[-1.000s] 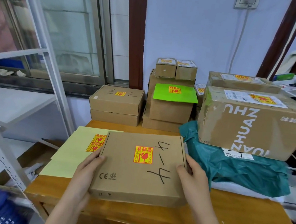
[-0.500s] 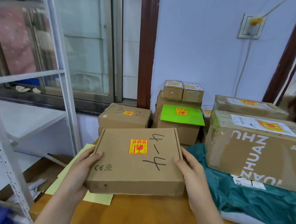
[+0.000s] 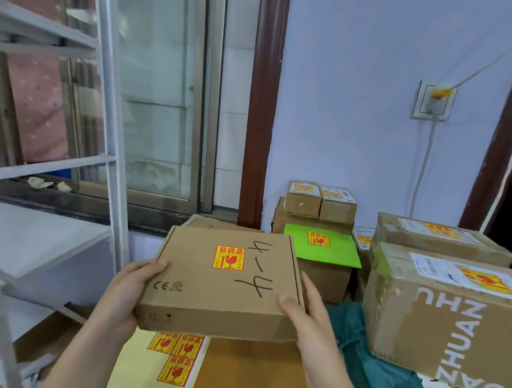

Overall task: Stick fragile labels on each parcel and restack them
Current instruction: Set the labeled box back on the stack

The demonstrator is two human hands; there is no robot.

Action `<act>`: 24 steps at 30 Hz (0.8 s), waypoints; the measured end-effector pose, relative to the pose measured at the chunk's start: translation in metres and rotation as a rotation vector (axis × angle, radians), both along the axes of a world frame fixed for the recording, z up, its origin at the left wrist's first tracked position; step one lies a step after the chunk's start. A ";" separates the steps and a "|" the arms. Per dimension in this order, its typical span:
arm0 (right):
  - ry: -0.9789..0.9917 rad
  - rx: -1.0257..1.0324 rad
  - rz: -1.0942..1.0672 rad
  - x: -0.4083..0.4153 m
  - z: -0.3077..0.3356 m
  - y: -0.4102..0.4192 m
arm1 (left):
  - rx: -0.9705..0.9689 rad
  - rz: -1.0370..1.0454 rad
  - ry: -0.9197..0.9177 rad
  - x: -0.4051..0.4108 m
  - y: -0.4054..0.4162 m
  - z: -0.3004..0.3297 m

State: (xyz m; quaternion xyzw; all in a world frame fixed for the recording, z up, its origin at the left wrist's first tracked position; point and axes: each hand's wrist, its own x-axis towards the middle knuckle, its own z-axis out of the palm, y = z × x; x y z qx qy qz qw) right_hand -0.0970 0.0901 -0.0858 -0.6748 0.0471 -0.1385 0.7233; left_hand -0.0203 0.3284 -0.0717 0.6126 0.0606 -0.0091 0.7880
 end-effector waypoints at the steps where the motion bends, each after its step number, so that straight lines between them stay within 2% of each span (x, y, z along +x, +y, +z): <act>1: -0.005 0.006 -0.005 0.005 0.001 0.000 | 0.006 0.008 0.003 0.006 0.000 0.001; 15: -0.126 0.072 -0.067 0.088 0.012 0.013 | 0.063 0.082 0.003 0.079 0.007 0.016; 24: -0.147 -0.031 -0.041 0.140 0.008 0.025 | 0.153 0.211 -0.062 0.138 0.006 0.022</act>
